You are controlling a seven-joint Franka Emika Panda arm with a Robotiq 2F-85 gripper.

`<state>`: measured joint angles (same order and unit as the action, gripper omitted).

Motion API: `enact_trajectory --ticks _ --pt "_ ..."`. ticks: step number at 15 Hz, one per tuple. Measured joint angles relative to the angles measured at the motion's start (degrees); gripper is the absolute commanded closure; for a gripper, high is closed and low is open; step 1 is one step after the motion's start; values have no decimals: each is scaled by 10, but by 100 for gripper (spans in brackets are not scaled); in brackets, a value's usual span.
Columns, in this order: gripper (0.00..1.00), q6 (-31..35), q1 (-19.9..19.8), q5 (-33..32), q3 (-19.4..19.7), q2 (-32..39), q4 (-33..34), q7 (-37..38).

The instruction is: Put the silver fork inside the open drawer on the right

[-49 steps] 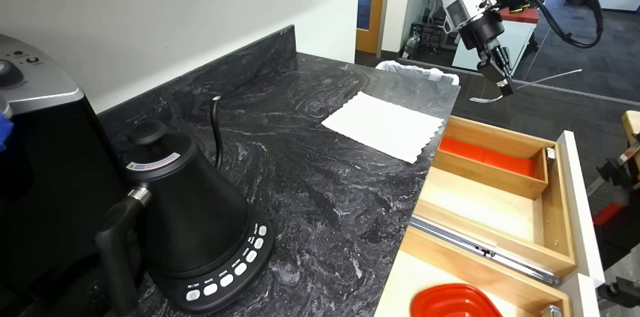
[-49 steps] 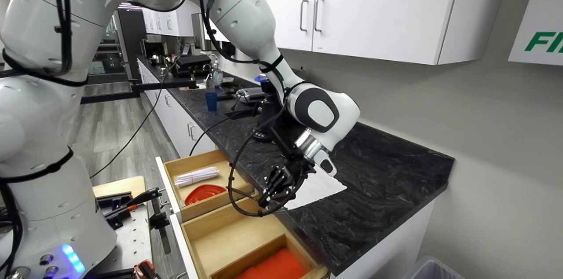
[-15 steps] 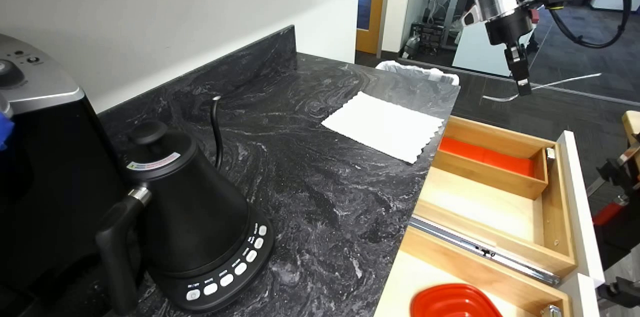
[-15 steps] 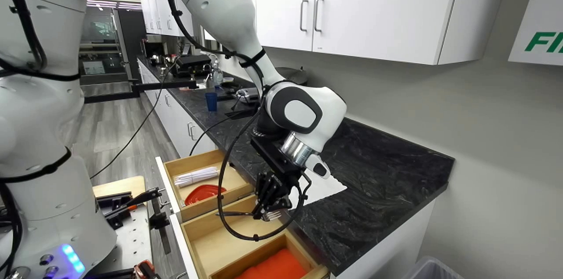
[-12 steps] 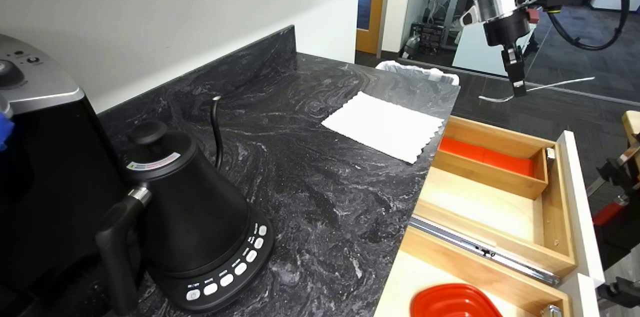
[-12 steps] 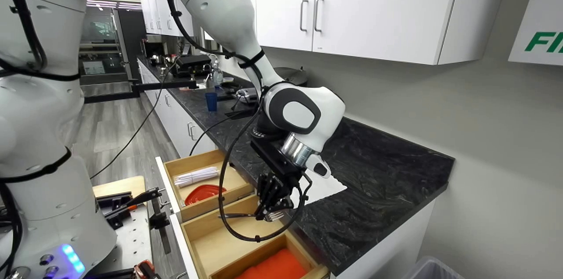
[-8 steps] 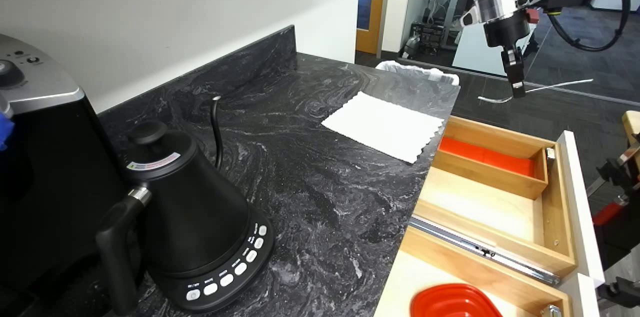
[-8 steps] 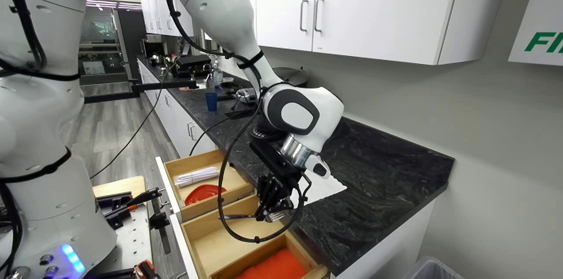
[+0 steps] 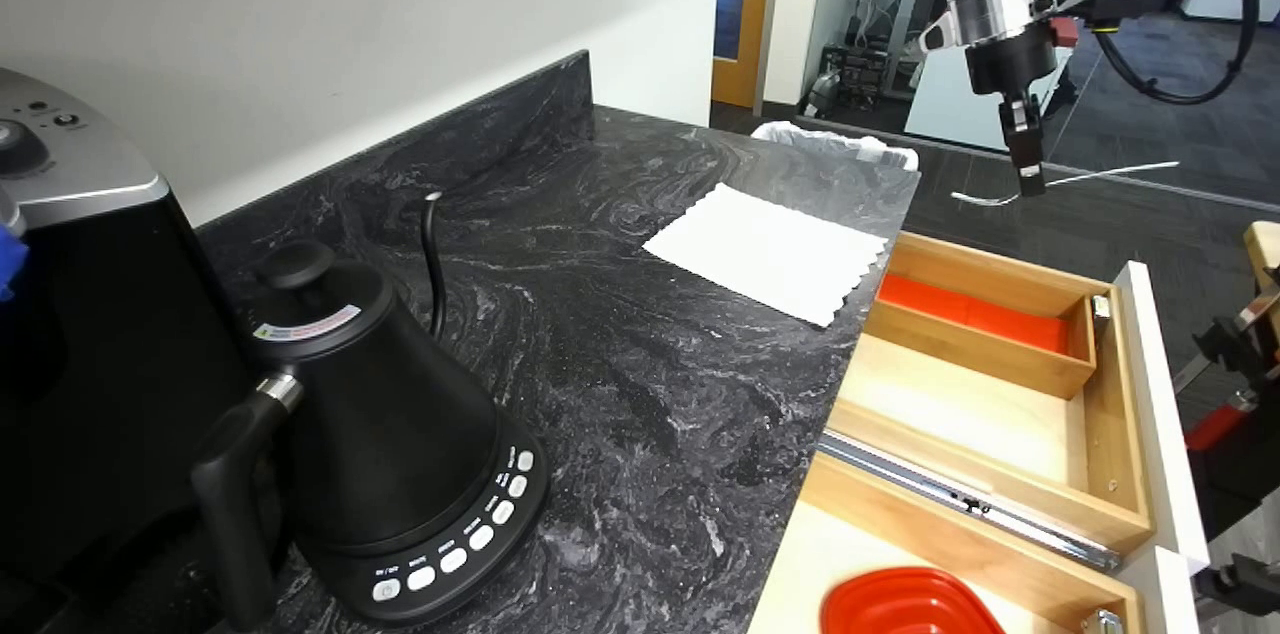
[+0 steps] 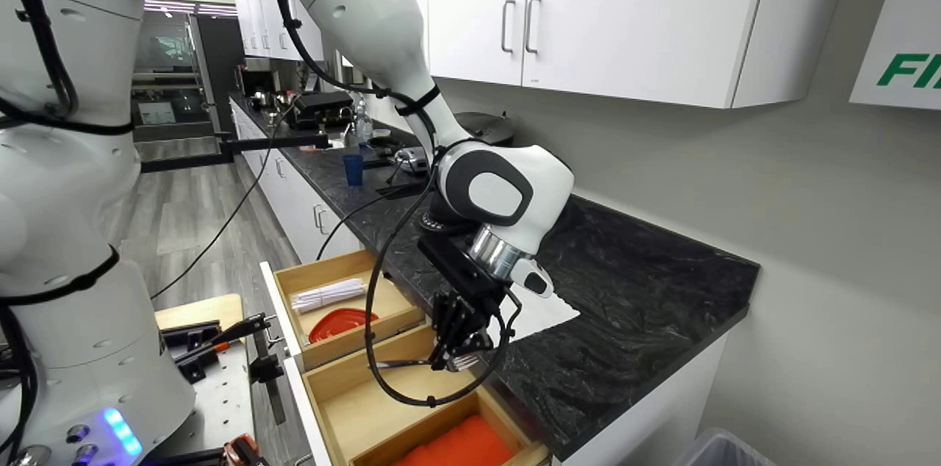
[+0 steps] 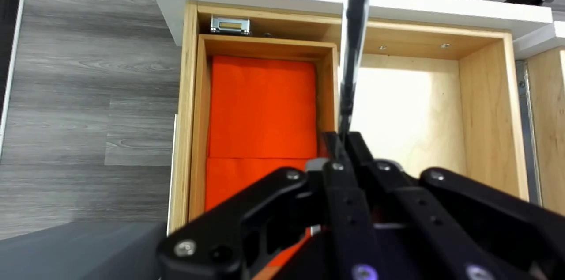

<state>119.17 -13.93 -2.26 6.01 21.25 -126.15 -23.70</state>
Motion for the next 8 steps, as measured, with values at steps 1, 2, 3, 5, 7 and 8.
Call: enact_trajectory --ticks 1,2,3,5,7,8 --pt "96 1 0 0 0 0 0 0" --pt "96 2 0 0 0 0 0 0" --pt "73 3 0 0 0 0 0 0" --pt "63 5 0 0 0 0 -1 0" --pt "50 5 0 0 0 0 -1 1" --pt "44 5 0 0 0 0 -1 1"
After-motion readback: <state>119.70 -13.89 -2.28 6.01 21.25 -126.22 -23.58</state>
